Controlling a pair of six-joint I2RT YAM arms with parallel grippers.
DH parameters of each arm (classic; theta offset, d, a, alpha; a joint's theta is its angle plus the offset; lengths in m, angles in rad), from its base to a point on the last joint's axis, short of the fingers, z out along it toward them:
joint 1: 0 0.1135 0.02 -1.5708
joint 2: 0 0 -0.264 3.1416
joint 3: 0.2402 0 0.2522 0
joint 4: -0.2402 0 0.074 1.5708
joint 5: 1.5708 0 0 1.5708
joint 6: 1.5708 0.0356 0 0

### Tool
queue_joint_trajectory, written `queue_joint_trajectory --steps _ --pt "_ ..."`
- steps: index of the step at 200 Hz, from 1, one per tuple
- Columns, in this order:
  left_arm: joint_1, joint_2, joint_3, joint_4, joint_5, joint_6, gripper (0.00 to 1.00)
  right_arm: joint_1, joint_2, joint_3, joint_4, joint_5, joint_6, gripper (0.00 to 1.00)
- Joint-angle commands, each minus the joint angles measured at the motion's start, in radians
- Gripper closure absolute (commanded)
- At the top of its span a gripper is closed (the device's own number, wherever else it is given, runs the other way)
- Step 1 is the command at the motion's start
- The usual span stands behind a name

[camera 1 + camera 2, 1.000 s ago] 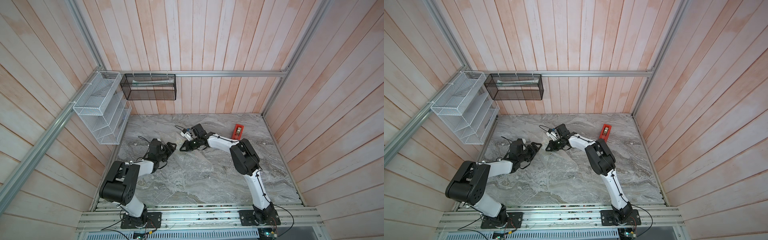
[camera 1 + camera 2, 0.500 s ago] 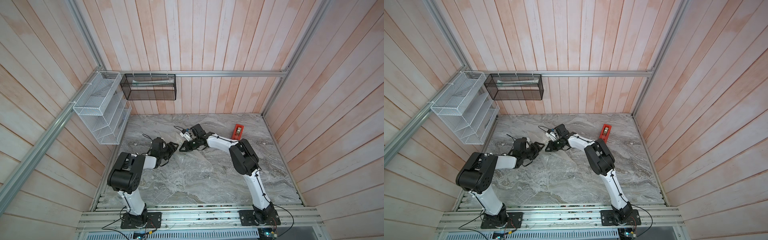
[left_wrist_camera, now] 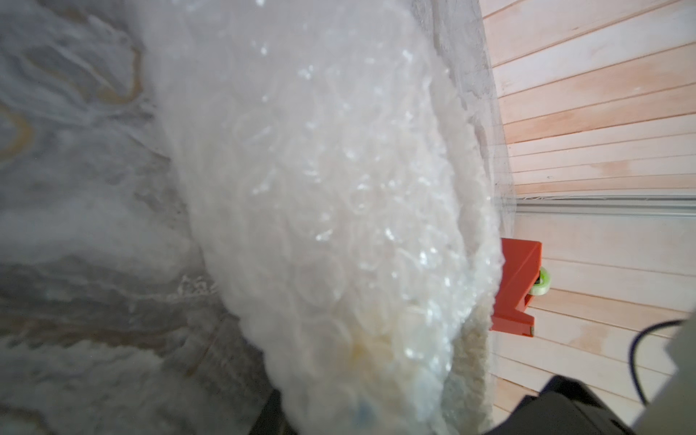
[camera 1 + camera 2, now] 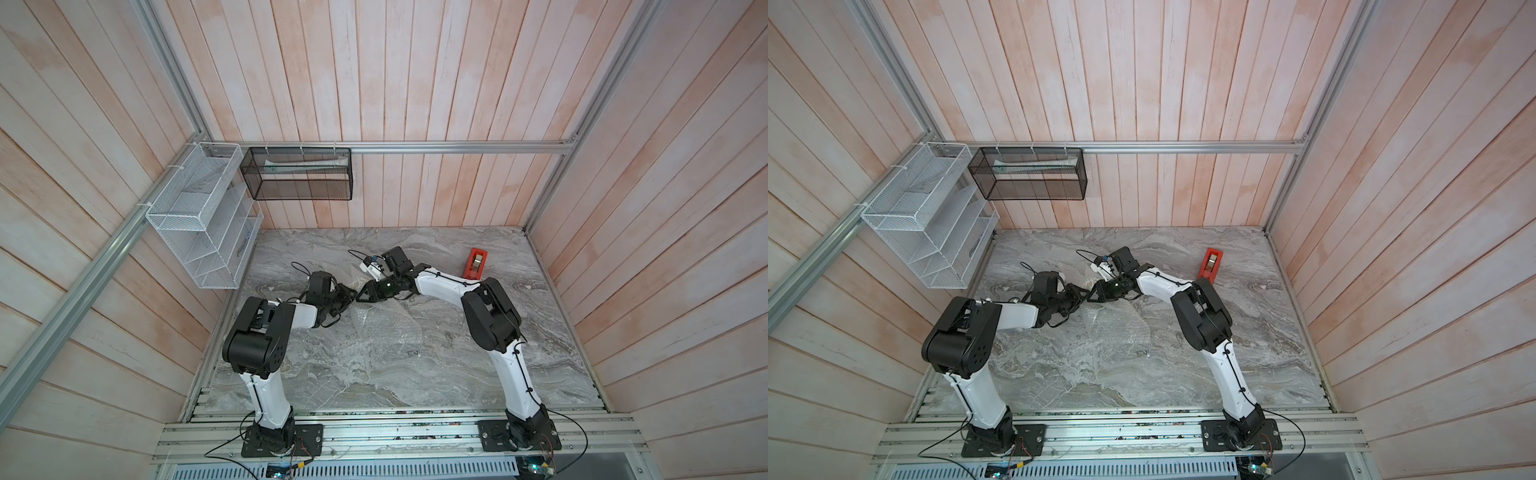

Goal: Wrap bowls in bubble wrap
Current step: Wrap the bowl in bubble wrap.

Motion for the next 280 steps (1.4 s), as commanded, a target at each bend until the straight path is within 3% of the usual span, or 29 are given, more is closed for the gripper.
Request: queue_joint_trajectory --steps 1,45,94,148,159,227,280 --pt "-0.008 0.026 0.022 -0.068 -0.041 0.011 0.72 -0.041 -0.068 -0.062 -0.008 0.012 0.012 0.6" --pt "-0.034 0.026 0.029 -0.091 -0.072 0.002 0.79 -0.103 -0.239 -0.195 0.067 0.019 0.059 0.53" --pt "-0.089 0.006 0.043 -0.135 -0.134 -0.053 0.89 -0.17 -0.486 -0.478 0.234 0.098 0.17 0.42" --pt "-0.111 -0.026 0.073 -0.26 -0.21 -0.059 0.89 -0.249 -0.646 -0.722 0.364 0.101 0.232 0.26" --pt "-0.111 -0.031 0.076 -0.268 -0.214 -0.053 0.9 -0.265 -0.666 -0.76 0.388 0.097 0.233 0.22" --pt "-0.131 -0.04 0.092 -0.302 -0.268 0.005 0.9 -0.305 -0.624 -0.835 0.46 -0.09 0.28 0.21" --pt "-0.131 -0.05 0.111 -0.337 -0.291 0.029 0.9 -0.304 -0.61 -0.849 0.37 -0.034 0.203 0.21"
